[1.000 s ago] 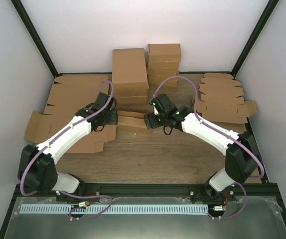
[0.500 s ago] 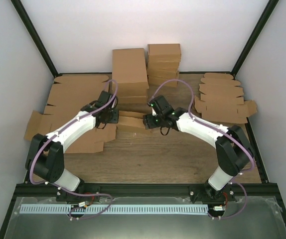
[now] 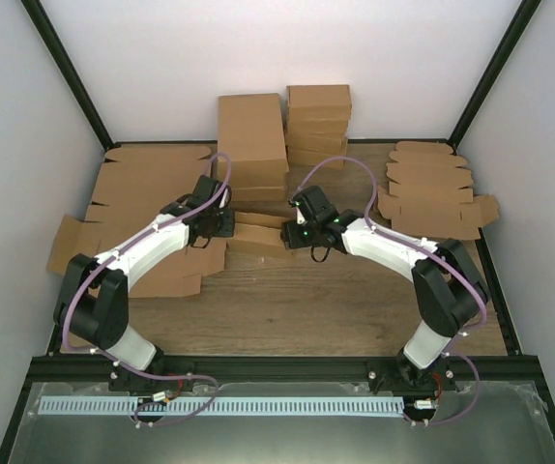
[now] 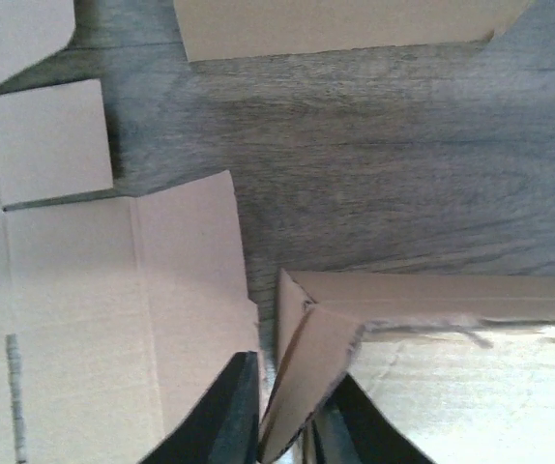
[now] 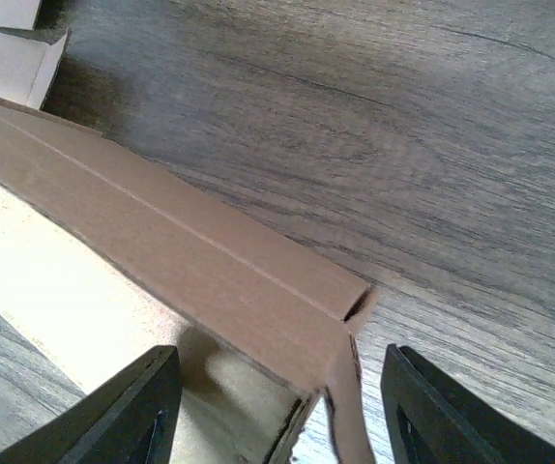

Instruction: Fold the paper box

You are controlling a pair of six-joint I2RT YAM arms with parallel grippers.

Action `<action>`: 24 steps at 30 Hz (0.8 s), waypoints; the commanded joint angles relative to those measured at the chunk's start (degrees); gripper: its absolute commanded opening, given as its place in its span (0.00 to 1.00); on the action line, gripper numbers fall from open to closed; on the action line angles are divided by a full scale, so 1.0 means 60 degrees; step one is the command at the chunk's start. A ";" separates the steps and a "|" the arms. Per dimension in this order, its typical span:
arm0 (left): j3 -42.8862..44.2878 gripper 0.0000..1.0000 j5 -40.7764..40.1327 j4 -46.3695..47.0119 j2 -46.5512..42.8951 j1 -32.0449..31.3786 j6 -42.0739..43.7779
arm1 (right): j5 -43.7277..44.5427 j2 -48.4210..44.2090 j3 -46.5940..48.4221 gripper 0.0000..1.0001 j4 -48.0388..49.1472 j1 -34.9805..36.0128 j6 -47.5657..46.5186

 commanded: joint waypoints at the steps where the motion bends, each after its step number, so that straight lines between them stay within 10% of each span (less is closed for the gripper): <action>1: 0.0336 0.14 0.0258 0.0189 0.0081 0.0053 -0.0015 | -0.0029 0.0265 -0.0018 0.59 0.0035 -0.0144 0.0032; 24: -0.0636 0.05 0.0566 0.0237 0.0030 0.0015 -0.0748 | -0.0059 0.0616 0.0201 0.57 -0.0079 -0.0199 0.0122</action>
